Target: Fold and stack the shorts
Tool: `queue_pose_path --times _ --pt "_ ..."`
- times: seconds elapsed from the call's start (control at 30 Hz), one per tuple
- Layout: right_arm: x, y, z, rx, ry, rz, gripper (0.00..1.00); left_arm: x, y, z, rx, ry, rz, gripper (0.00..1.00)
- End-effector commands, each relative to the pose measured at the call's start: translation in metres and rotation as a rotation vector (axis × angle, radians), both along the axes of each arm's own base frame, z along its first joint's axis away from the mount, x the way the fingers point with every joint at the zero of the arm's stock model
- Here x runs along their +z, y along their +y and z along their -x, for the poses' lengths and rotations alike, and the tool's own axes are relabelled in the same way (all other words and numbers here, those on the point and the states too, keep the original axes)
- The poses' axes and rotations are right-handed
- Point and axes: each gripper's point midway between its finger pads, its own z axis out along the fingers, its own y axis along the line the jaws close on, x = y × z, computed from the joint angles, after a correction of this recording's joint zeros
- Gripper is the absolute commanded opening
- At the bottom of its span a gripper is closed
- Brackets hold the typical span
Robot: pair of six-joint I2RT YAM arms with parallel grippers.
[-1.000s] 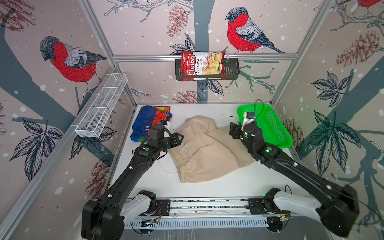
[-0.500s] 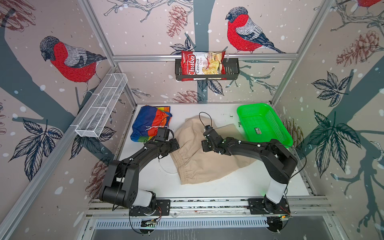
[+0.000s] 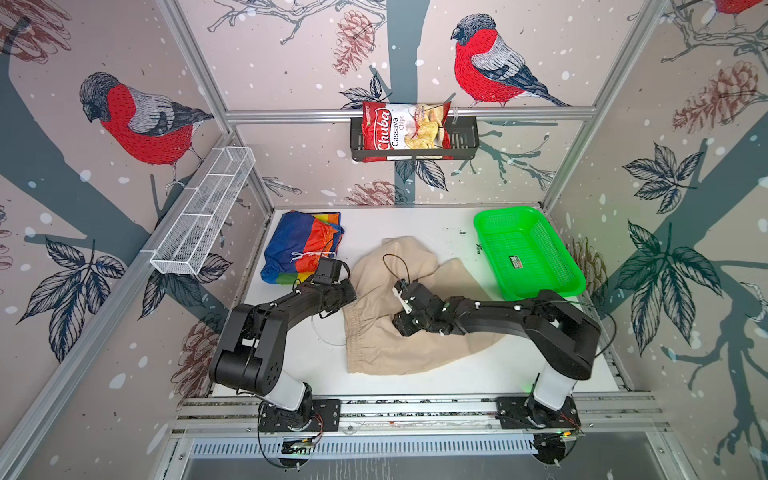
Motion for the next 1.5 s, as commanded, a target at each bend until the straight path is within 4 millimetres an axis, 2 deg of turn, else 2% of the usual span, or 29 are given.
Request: queue_pose_path --times 0.0,0.03,0.1,0.13,0.17,0.23,0.3,0.4,0.53,0.73,0.83,0.93,1.03,1.13,1.17,1.27,1.33,1.47 --pt "0.054 -0.014 -0.050 -0.047 -0.084 -0.098 0.61 0.001 0.003 -0.005 0.013 -0.021 -0.018 0.00" --pt "0.068 -0.025 -0.076 -0.104 -0.111 -0.121 0.62 0.002 0.004 -0.006 0.015 -0.025 -0.018 0.00" --pt "0.085 -0.050 -0.123 -0.226 -0.154 -0.115 0.64 0.006 0.003 -0.007 0.016 -0.036 -0.015 0.00" --pt "0.088 -0.067 -0.150 -0.301 -0.169 -0.092 0.64 0.009 0.004 -0.008 0.020 -0.041 -0.015 0.00" --pt "0.088 -0.078 -0.169 -0.352 -0.171 -0.077 0.64 0.014 0.004 -0.009 0.018 -0.048 -0.017 0.00" --pt "0.082 -0.098 -0.205 -0.427 -0.140 -0.061 0.64 0.028 0.006 -0.013 0.025 -0.070 -0.028 0.00" --pt "0.070 -0.109 -0.233 -0.465 -0.102 -0.042 0.63 0.043 0.011 -0.017 0.041 -0.098 -0.051 0.00" --pt "0.047 -0.116 -0.263 -0.474 -0.056 -0.005 0.62 0.068 0.017 -0.023 0.055 -0.154 -0.081 0.00" --pt "0.013 -0.110 -0.280 -0.439 0.030 -0.008 0.63 0.090 0.010 -0.028 0.025 -0.225 -0.049 0.00" --pt "-0.027 -0.070 -0.263 -0.310 0.168 -0.131 0.67 0.090 0.008 -0.030 0.020 -0.225 -0.042 0.00" --pt "-0.037 -0.054 -0.252 -0.268 0.216 -0.197 0.66 0.088 0.008 -0.033 0.022 -0.213 -0.050 0.00" --pt "-0.035 -0.040 -0.245 -0.216 0.241 -0.272 0.61 0.086 0.007 -0.035 0.017 -0.203 -0.049 0.00" --pt "-0.025 -0.027 -0.243 -0.160 0.264 -0.341 0.48 0.085 0.005 -0.038 0.013 -0.204 -0.042 0.00" --pt "-0.007 -0.018 -0.246 -0.123 0.265 -0.390 0.05 0.085 0.004 -0.040 0.012 -0.205 -0.038 0.00" --pt "0.002 -0.018 -0.249 -0.125 0.250 -0.398 0.00 0.086 0.003 -0.041 0.011 -0.207 -0.036 0.00" --pt "0.036 -0.027 -0.262 -0.155 0.169 -0.407 0.00 0.089 0.003 -0.043 0.012 -0.215 -0.034 0.00" --pt "0.069 -0.042 -0.274 -0.193 0.079 -0.400 0.00 0.090 0.003 -0.043 0.011 -0.221 -0.035 0.00" --pt "0.162 -0.081 -0.294 -0.317 -0.207 -0.299 0.00 0.095 0.003 -0.045 0.010 -0.236 -0.038 0.00"
